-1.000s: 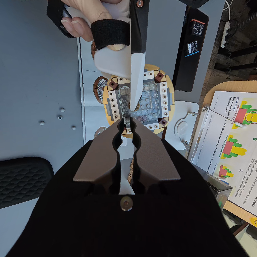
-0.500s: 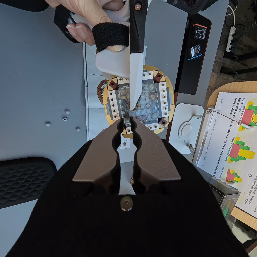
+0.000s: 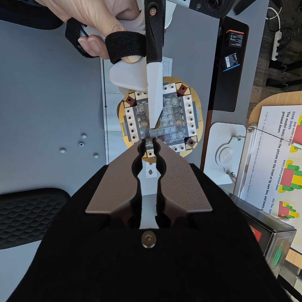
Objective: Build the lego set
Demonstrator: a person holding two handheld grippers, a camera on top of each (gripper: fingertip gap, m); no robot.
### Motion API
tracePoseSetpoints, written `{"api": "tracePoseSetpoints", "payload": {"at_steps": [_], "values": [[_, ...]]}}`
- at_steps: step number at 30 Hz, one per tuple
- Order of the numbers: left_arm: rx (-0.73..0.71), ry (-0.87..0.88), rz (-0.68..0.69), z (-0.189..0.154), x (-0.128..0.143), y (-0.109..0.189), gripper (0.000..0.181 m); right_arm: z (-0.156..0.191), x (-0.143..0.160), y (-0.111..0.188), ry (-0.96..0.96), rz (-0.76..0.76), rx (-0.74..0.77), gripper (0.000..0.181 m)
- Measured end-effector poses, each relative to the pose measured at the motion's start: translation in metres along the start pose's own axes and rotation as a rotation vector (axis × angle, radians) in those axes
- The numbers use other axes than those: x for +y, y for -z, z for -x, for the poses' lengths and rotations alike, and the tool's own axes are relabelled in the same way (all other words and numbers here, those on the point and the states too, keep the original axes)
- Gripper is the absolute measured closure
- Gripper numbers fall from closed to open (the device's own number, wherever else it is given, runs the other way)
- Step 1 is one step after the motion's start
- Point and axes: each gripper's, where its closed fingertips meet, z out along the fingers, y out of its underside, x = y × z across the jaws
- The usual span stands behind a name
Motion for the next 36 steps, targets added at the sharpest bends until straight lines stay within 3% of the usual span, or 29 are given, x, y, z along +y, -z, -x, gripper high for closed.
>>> {"api": "tracePoseSetpoints", "payload": {"at_steps": [36], "values": [[0.051,0.063,-0.005,0.0042,-0.0006,-0.0004,0.162,-0.0017,0.0052,0.0002,-0.059,-0.035,-0.059,0.166]]}}
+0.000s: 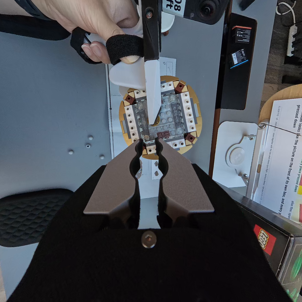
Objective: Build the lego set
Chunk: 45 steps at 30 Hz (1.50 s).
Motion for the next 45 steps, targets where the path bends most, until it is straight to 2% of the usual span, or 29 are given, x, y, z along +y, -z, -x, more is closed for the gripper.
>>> {"api": "tracePoseSetpoints", "payload": {"at_steps": [2,5,8,9,11,13,15,17,30,37,45], "values": [[0.001,-0.005,-0.005,-0.001,-0.001,0.001,0.162,-0.003,-0.001,0.006,-0.045,-0.049,0.019,0.162],[0.003,-0.011,-0.012,-0.003,-0.003,0.004,0.162,-0.012,-0.006,0.022,-0.155,-0.208,0.068,0.153],[-0.005,-0.035,-0.016,-0.006,-0.005,0.005,0.162,-0.03,-0.007,0.042,-0.411,-0.439,0.119,0.127],[-0.008,-0.045,-0.012,-0.007,-0.005,0.005,0.162,-0.033,-0.005,0.046,-0.516,-0.523,0.098,0.124],[-0.008,-0.067,-0.007,-0.011,-0.004,0.004,0.162,-0.032,0.003,0.043,-0.729,-0.643,0.005,0.119],[-0.007,-0.084,0.004,-0.016,-0.001,0.002,0.162,-0.022,0.008,0.033,-0.883,-0.721,-0.15,0.114],[-0.012,-0.105,0.016,-0.02,0.002,-0.001,0.162,-0.009,0.005,0.026,-0.969,-0.789,-0.305,0.113],[-0.026,-0.125,0.022,-0.022,0.004,-0.002,0.162,0.0,0.001,0.023,-1.001,-0.836,-0.388,0.115],[-0.032,-0.143,0.03,-0.024,0.007,-0.006,0.162,0.003,-0.004,0.01,-0.973,-0.82,-0.374,0.148],[-0.094,-0.205,0.034,-0.021,0.008,-0.007,0.162,0.003,-0.001,0.006,-0.996,-0.829,-0.4,0.15],[-0.099,-0.289,0.049,-0.029,0.011,-0.011,0.161,0.006,-0.002,0.015,-0.982,-0.85,-0.418,0.153]]}}
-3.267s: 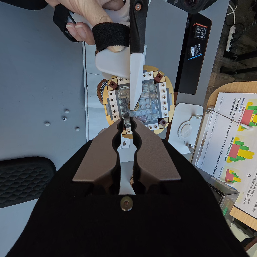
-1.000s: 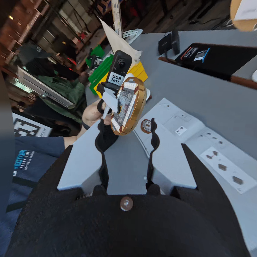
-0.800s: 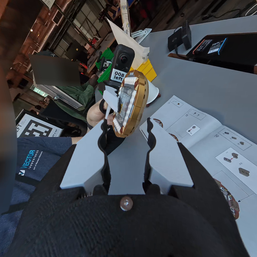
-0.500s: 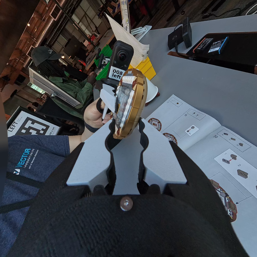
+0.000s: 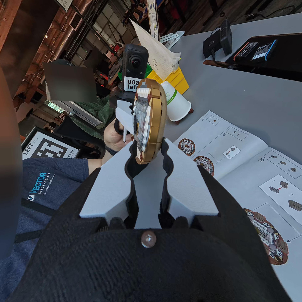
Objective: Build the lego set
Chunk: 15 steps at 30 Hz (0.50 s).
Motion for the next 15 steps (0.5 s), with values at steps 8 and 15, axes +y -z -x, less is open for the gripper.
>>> {"api": "tracePoseSetpoints", "payload": {"at_steps": [8,15], "values": [[0.024,-0.067,0.002,-0.012,-0.001,-0.001,0.161,0.012,-0.004,0.004,-0.008,-0.013,-0.048,0.156],[0.035,-0.102,0.0,-0.019,-0.002,0.0,0.161,0.019,-0.006,0.005,-0.022,-0.024,-0.064,0.157]]}}
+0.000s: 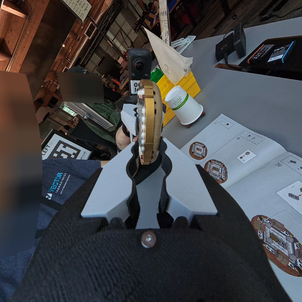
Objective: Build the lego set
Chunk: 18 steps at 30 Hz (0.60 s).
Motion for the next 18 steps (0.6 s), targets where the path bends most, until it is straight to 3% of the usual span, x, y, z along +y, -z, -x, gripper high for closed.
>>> {"api": "tracePoseSetpoints", "payload": {"at_steps": [4,7,12,18], "values": [[0.08,0.034,-0.032,-0.017,-0.006,0.003,0.162,0.02,-0.007,-0.002,0.052,-0.035,-0.072,0.157],[0.05,0.001,-0.048,-0.022,-0.009,0.004,0.161,0.031,-0.014,-0.002,0.072,-0.059,-0.1,0.143],[0.102,0.058,-0.088,-0.034,-0.015,0.01,0.162,0.041,-0.034,0.004,0.058,-0.17,-0.155,0.141],[0.135,0.128,-0.109,-0.031,-0.019,0.015,0.162,0.04,-0.048,0.009,0.15,-0.241,-0.074,0.137]]}}
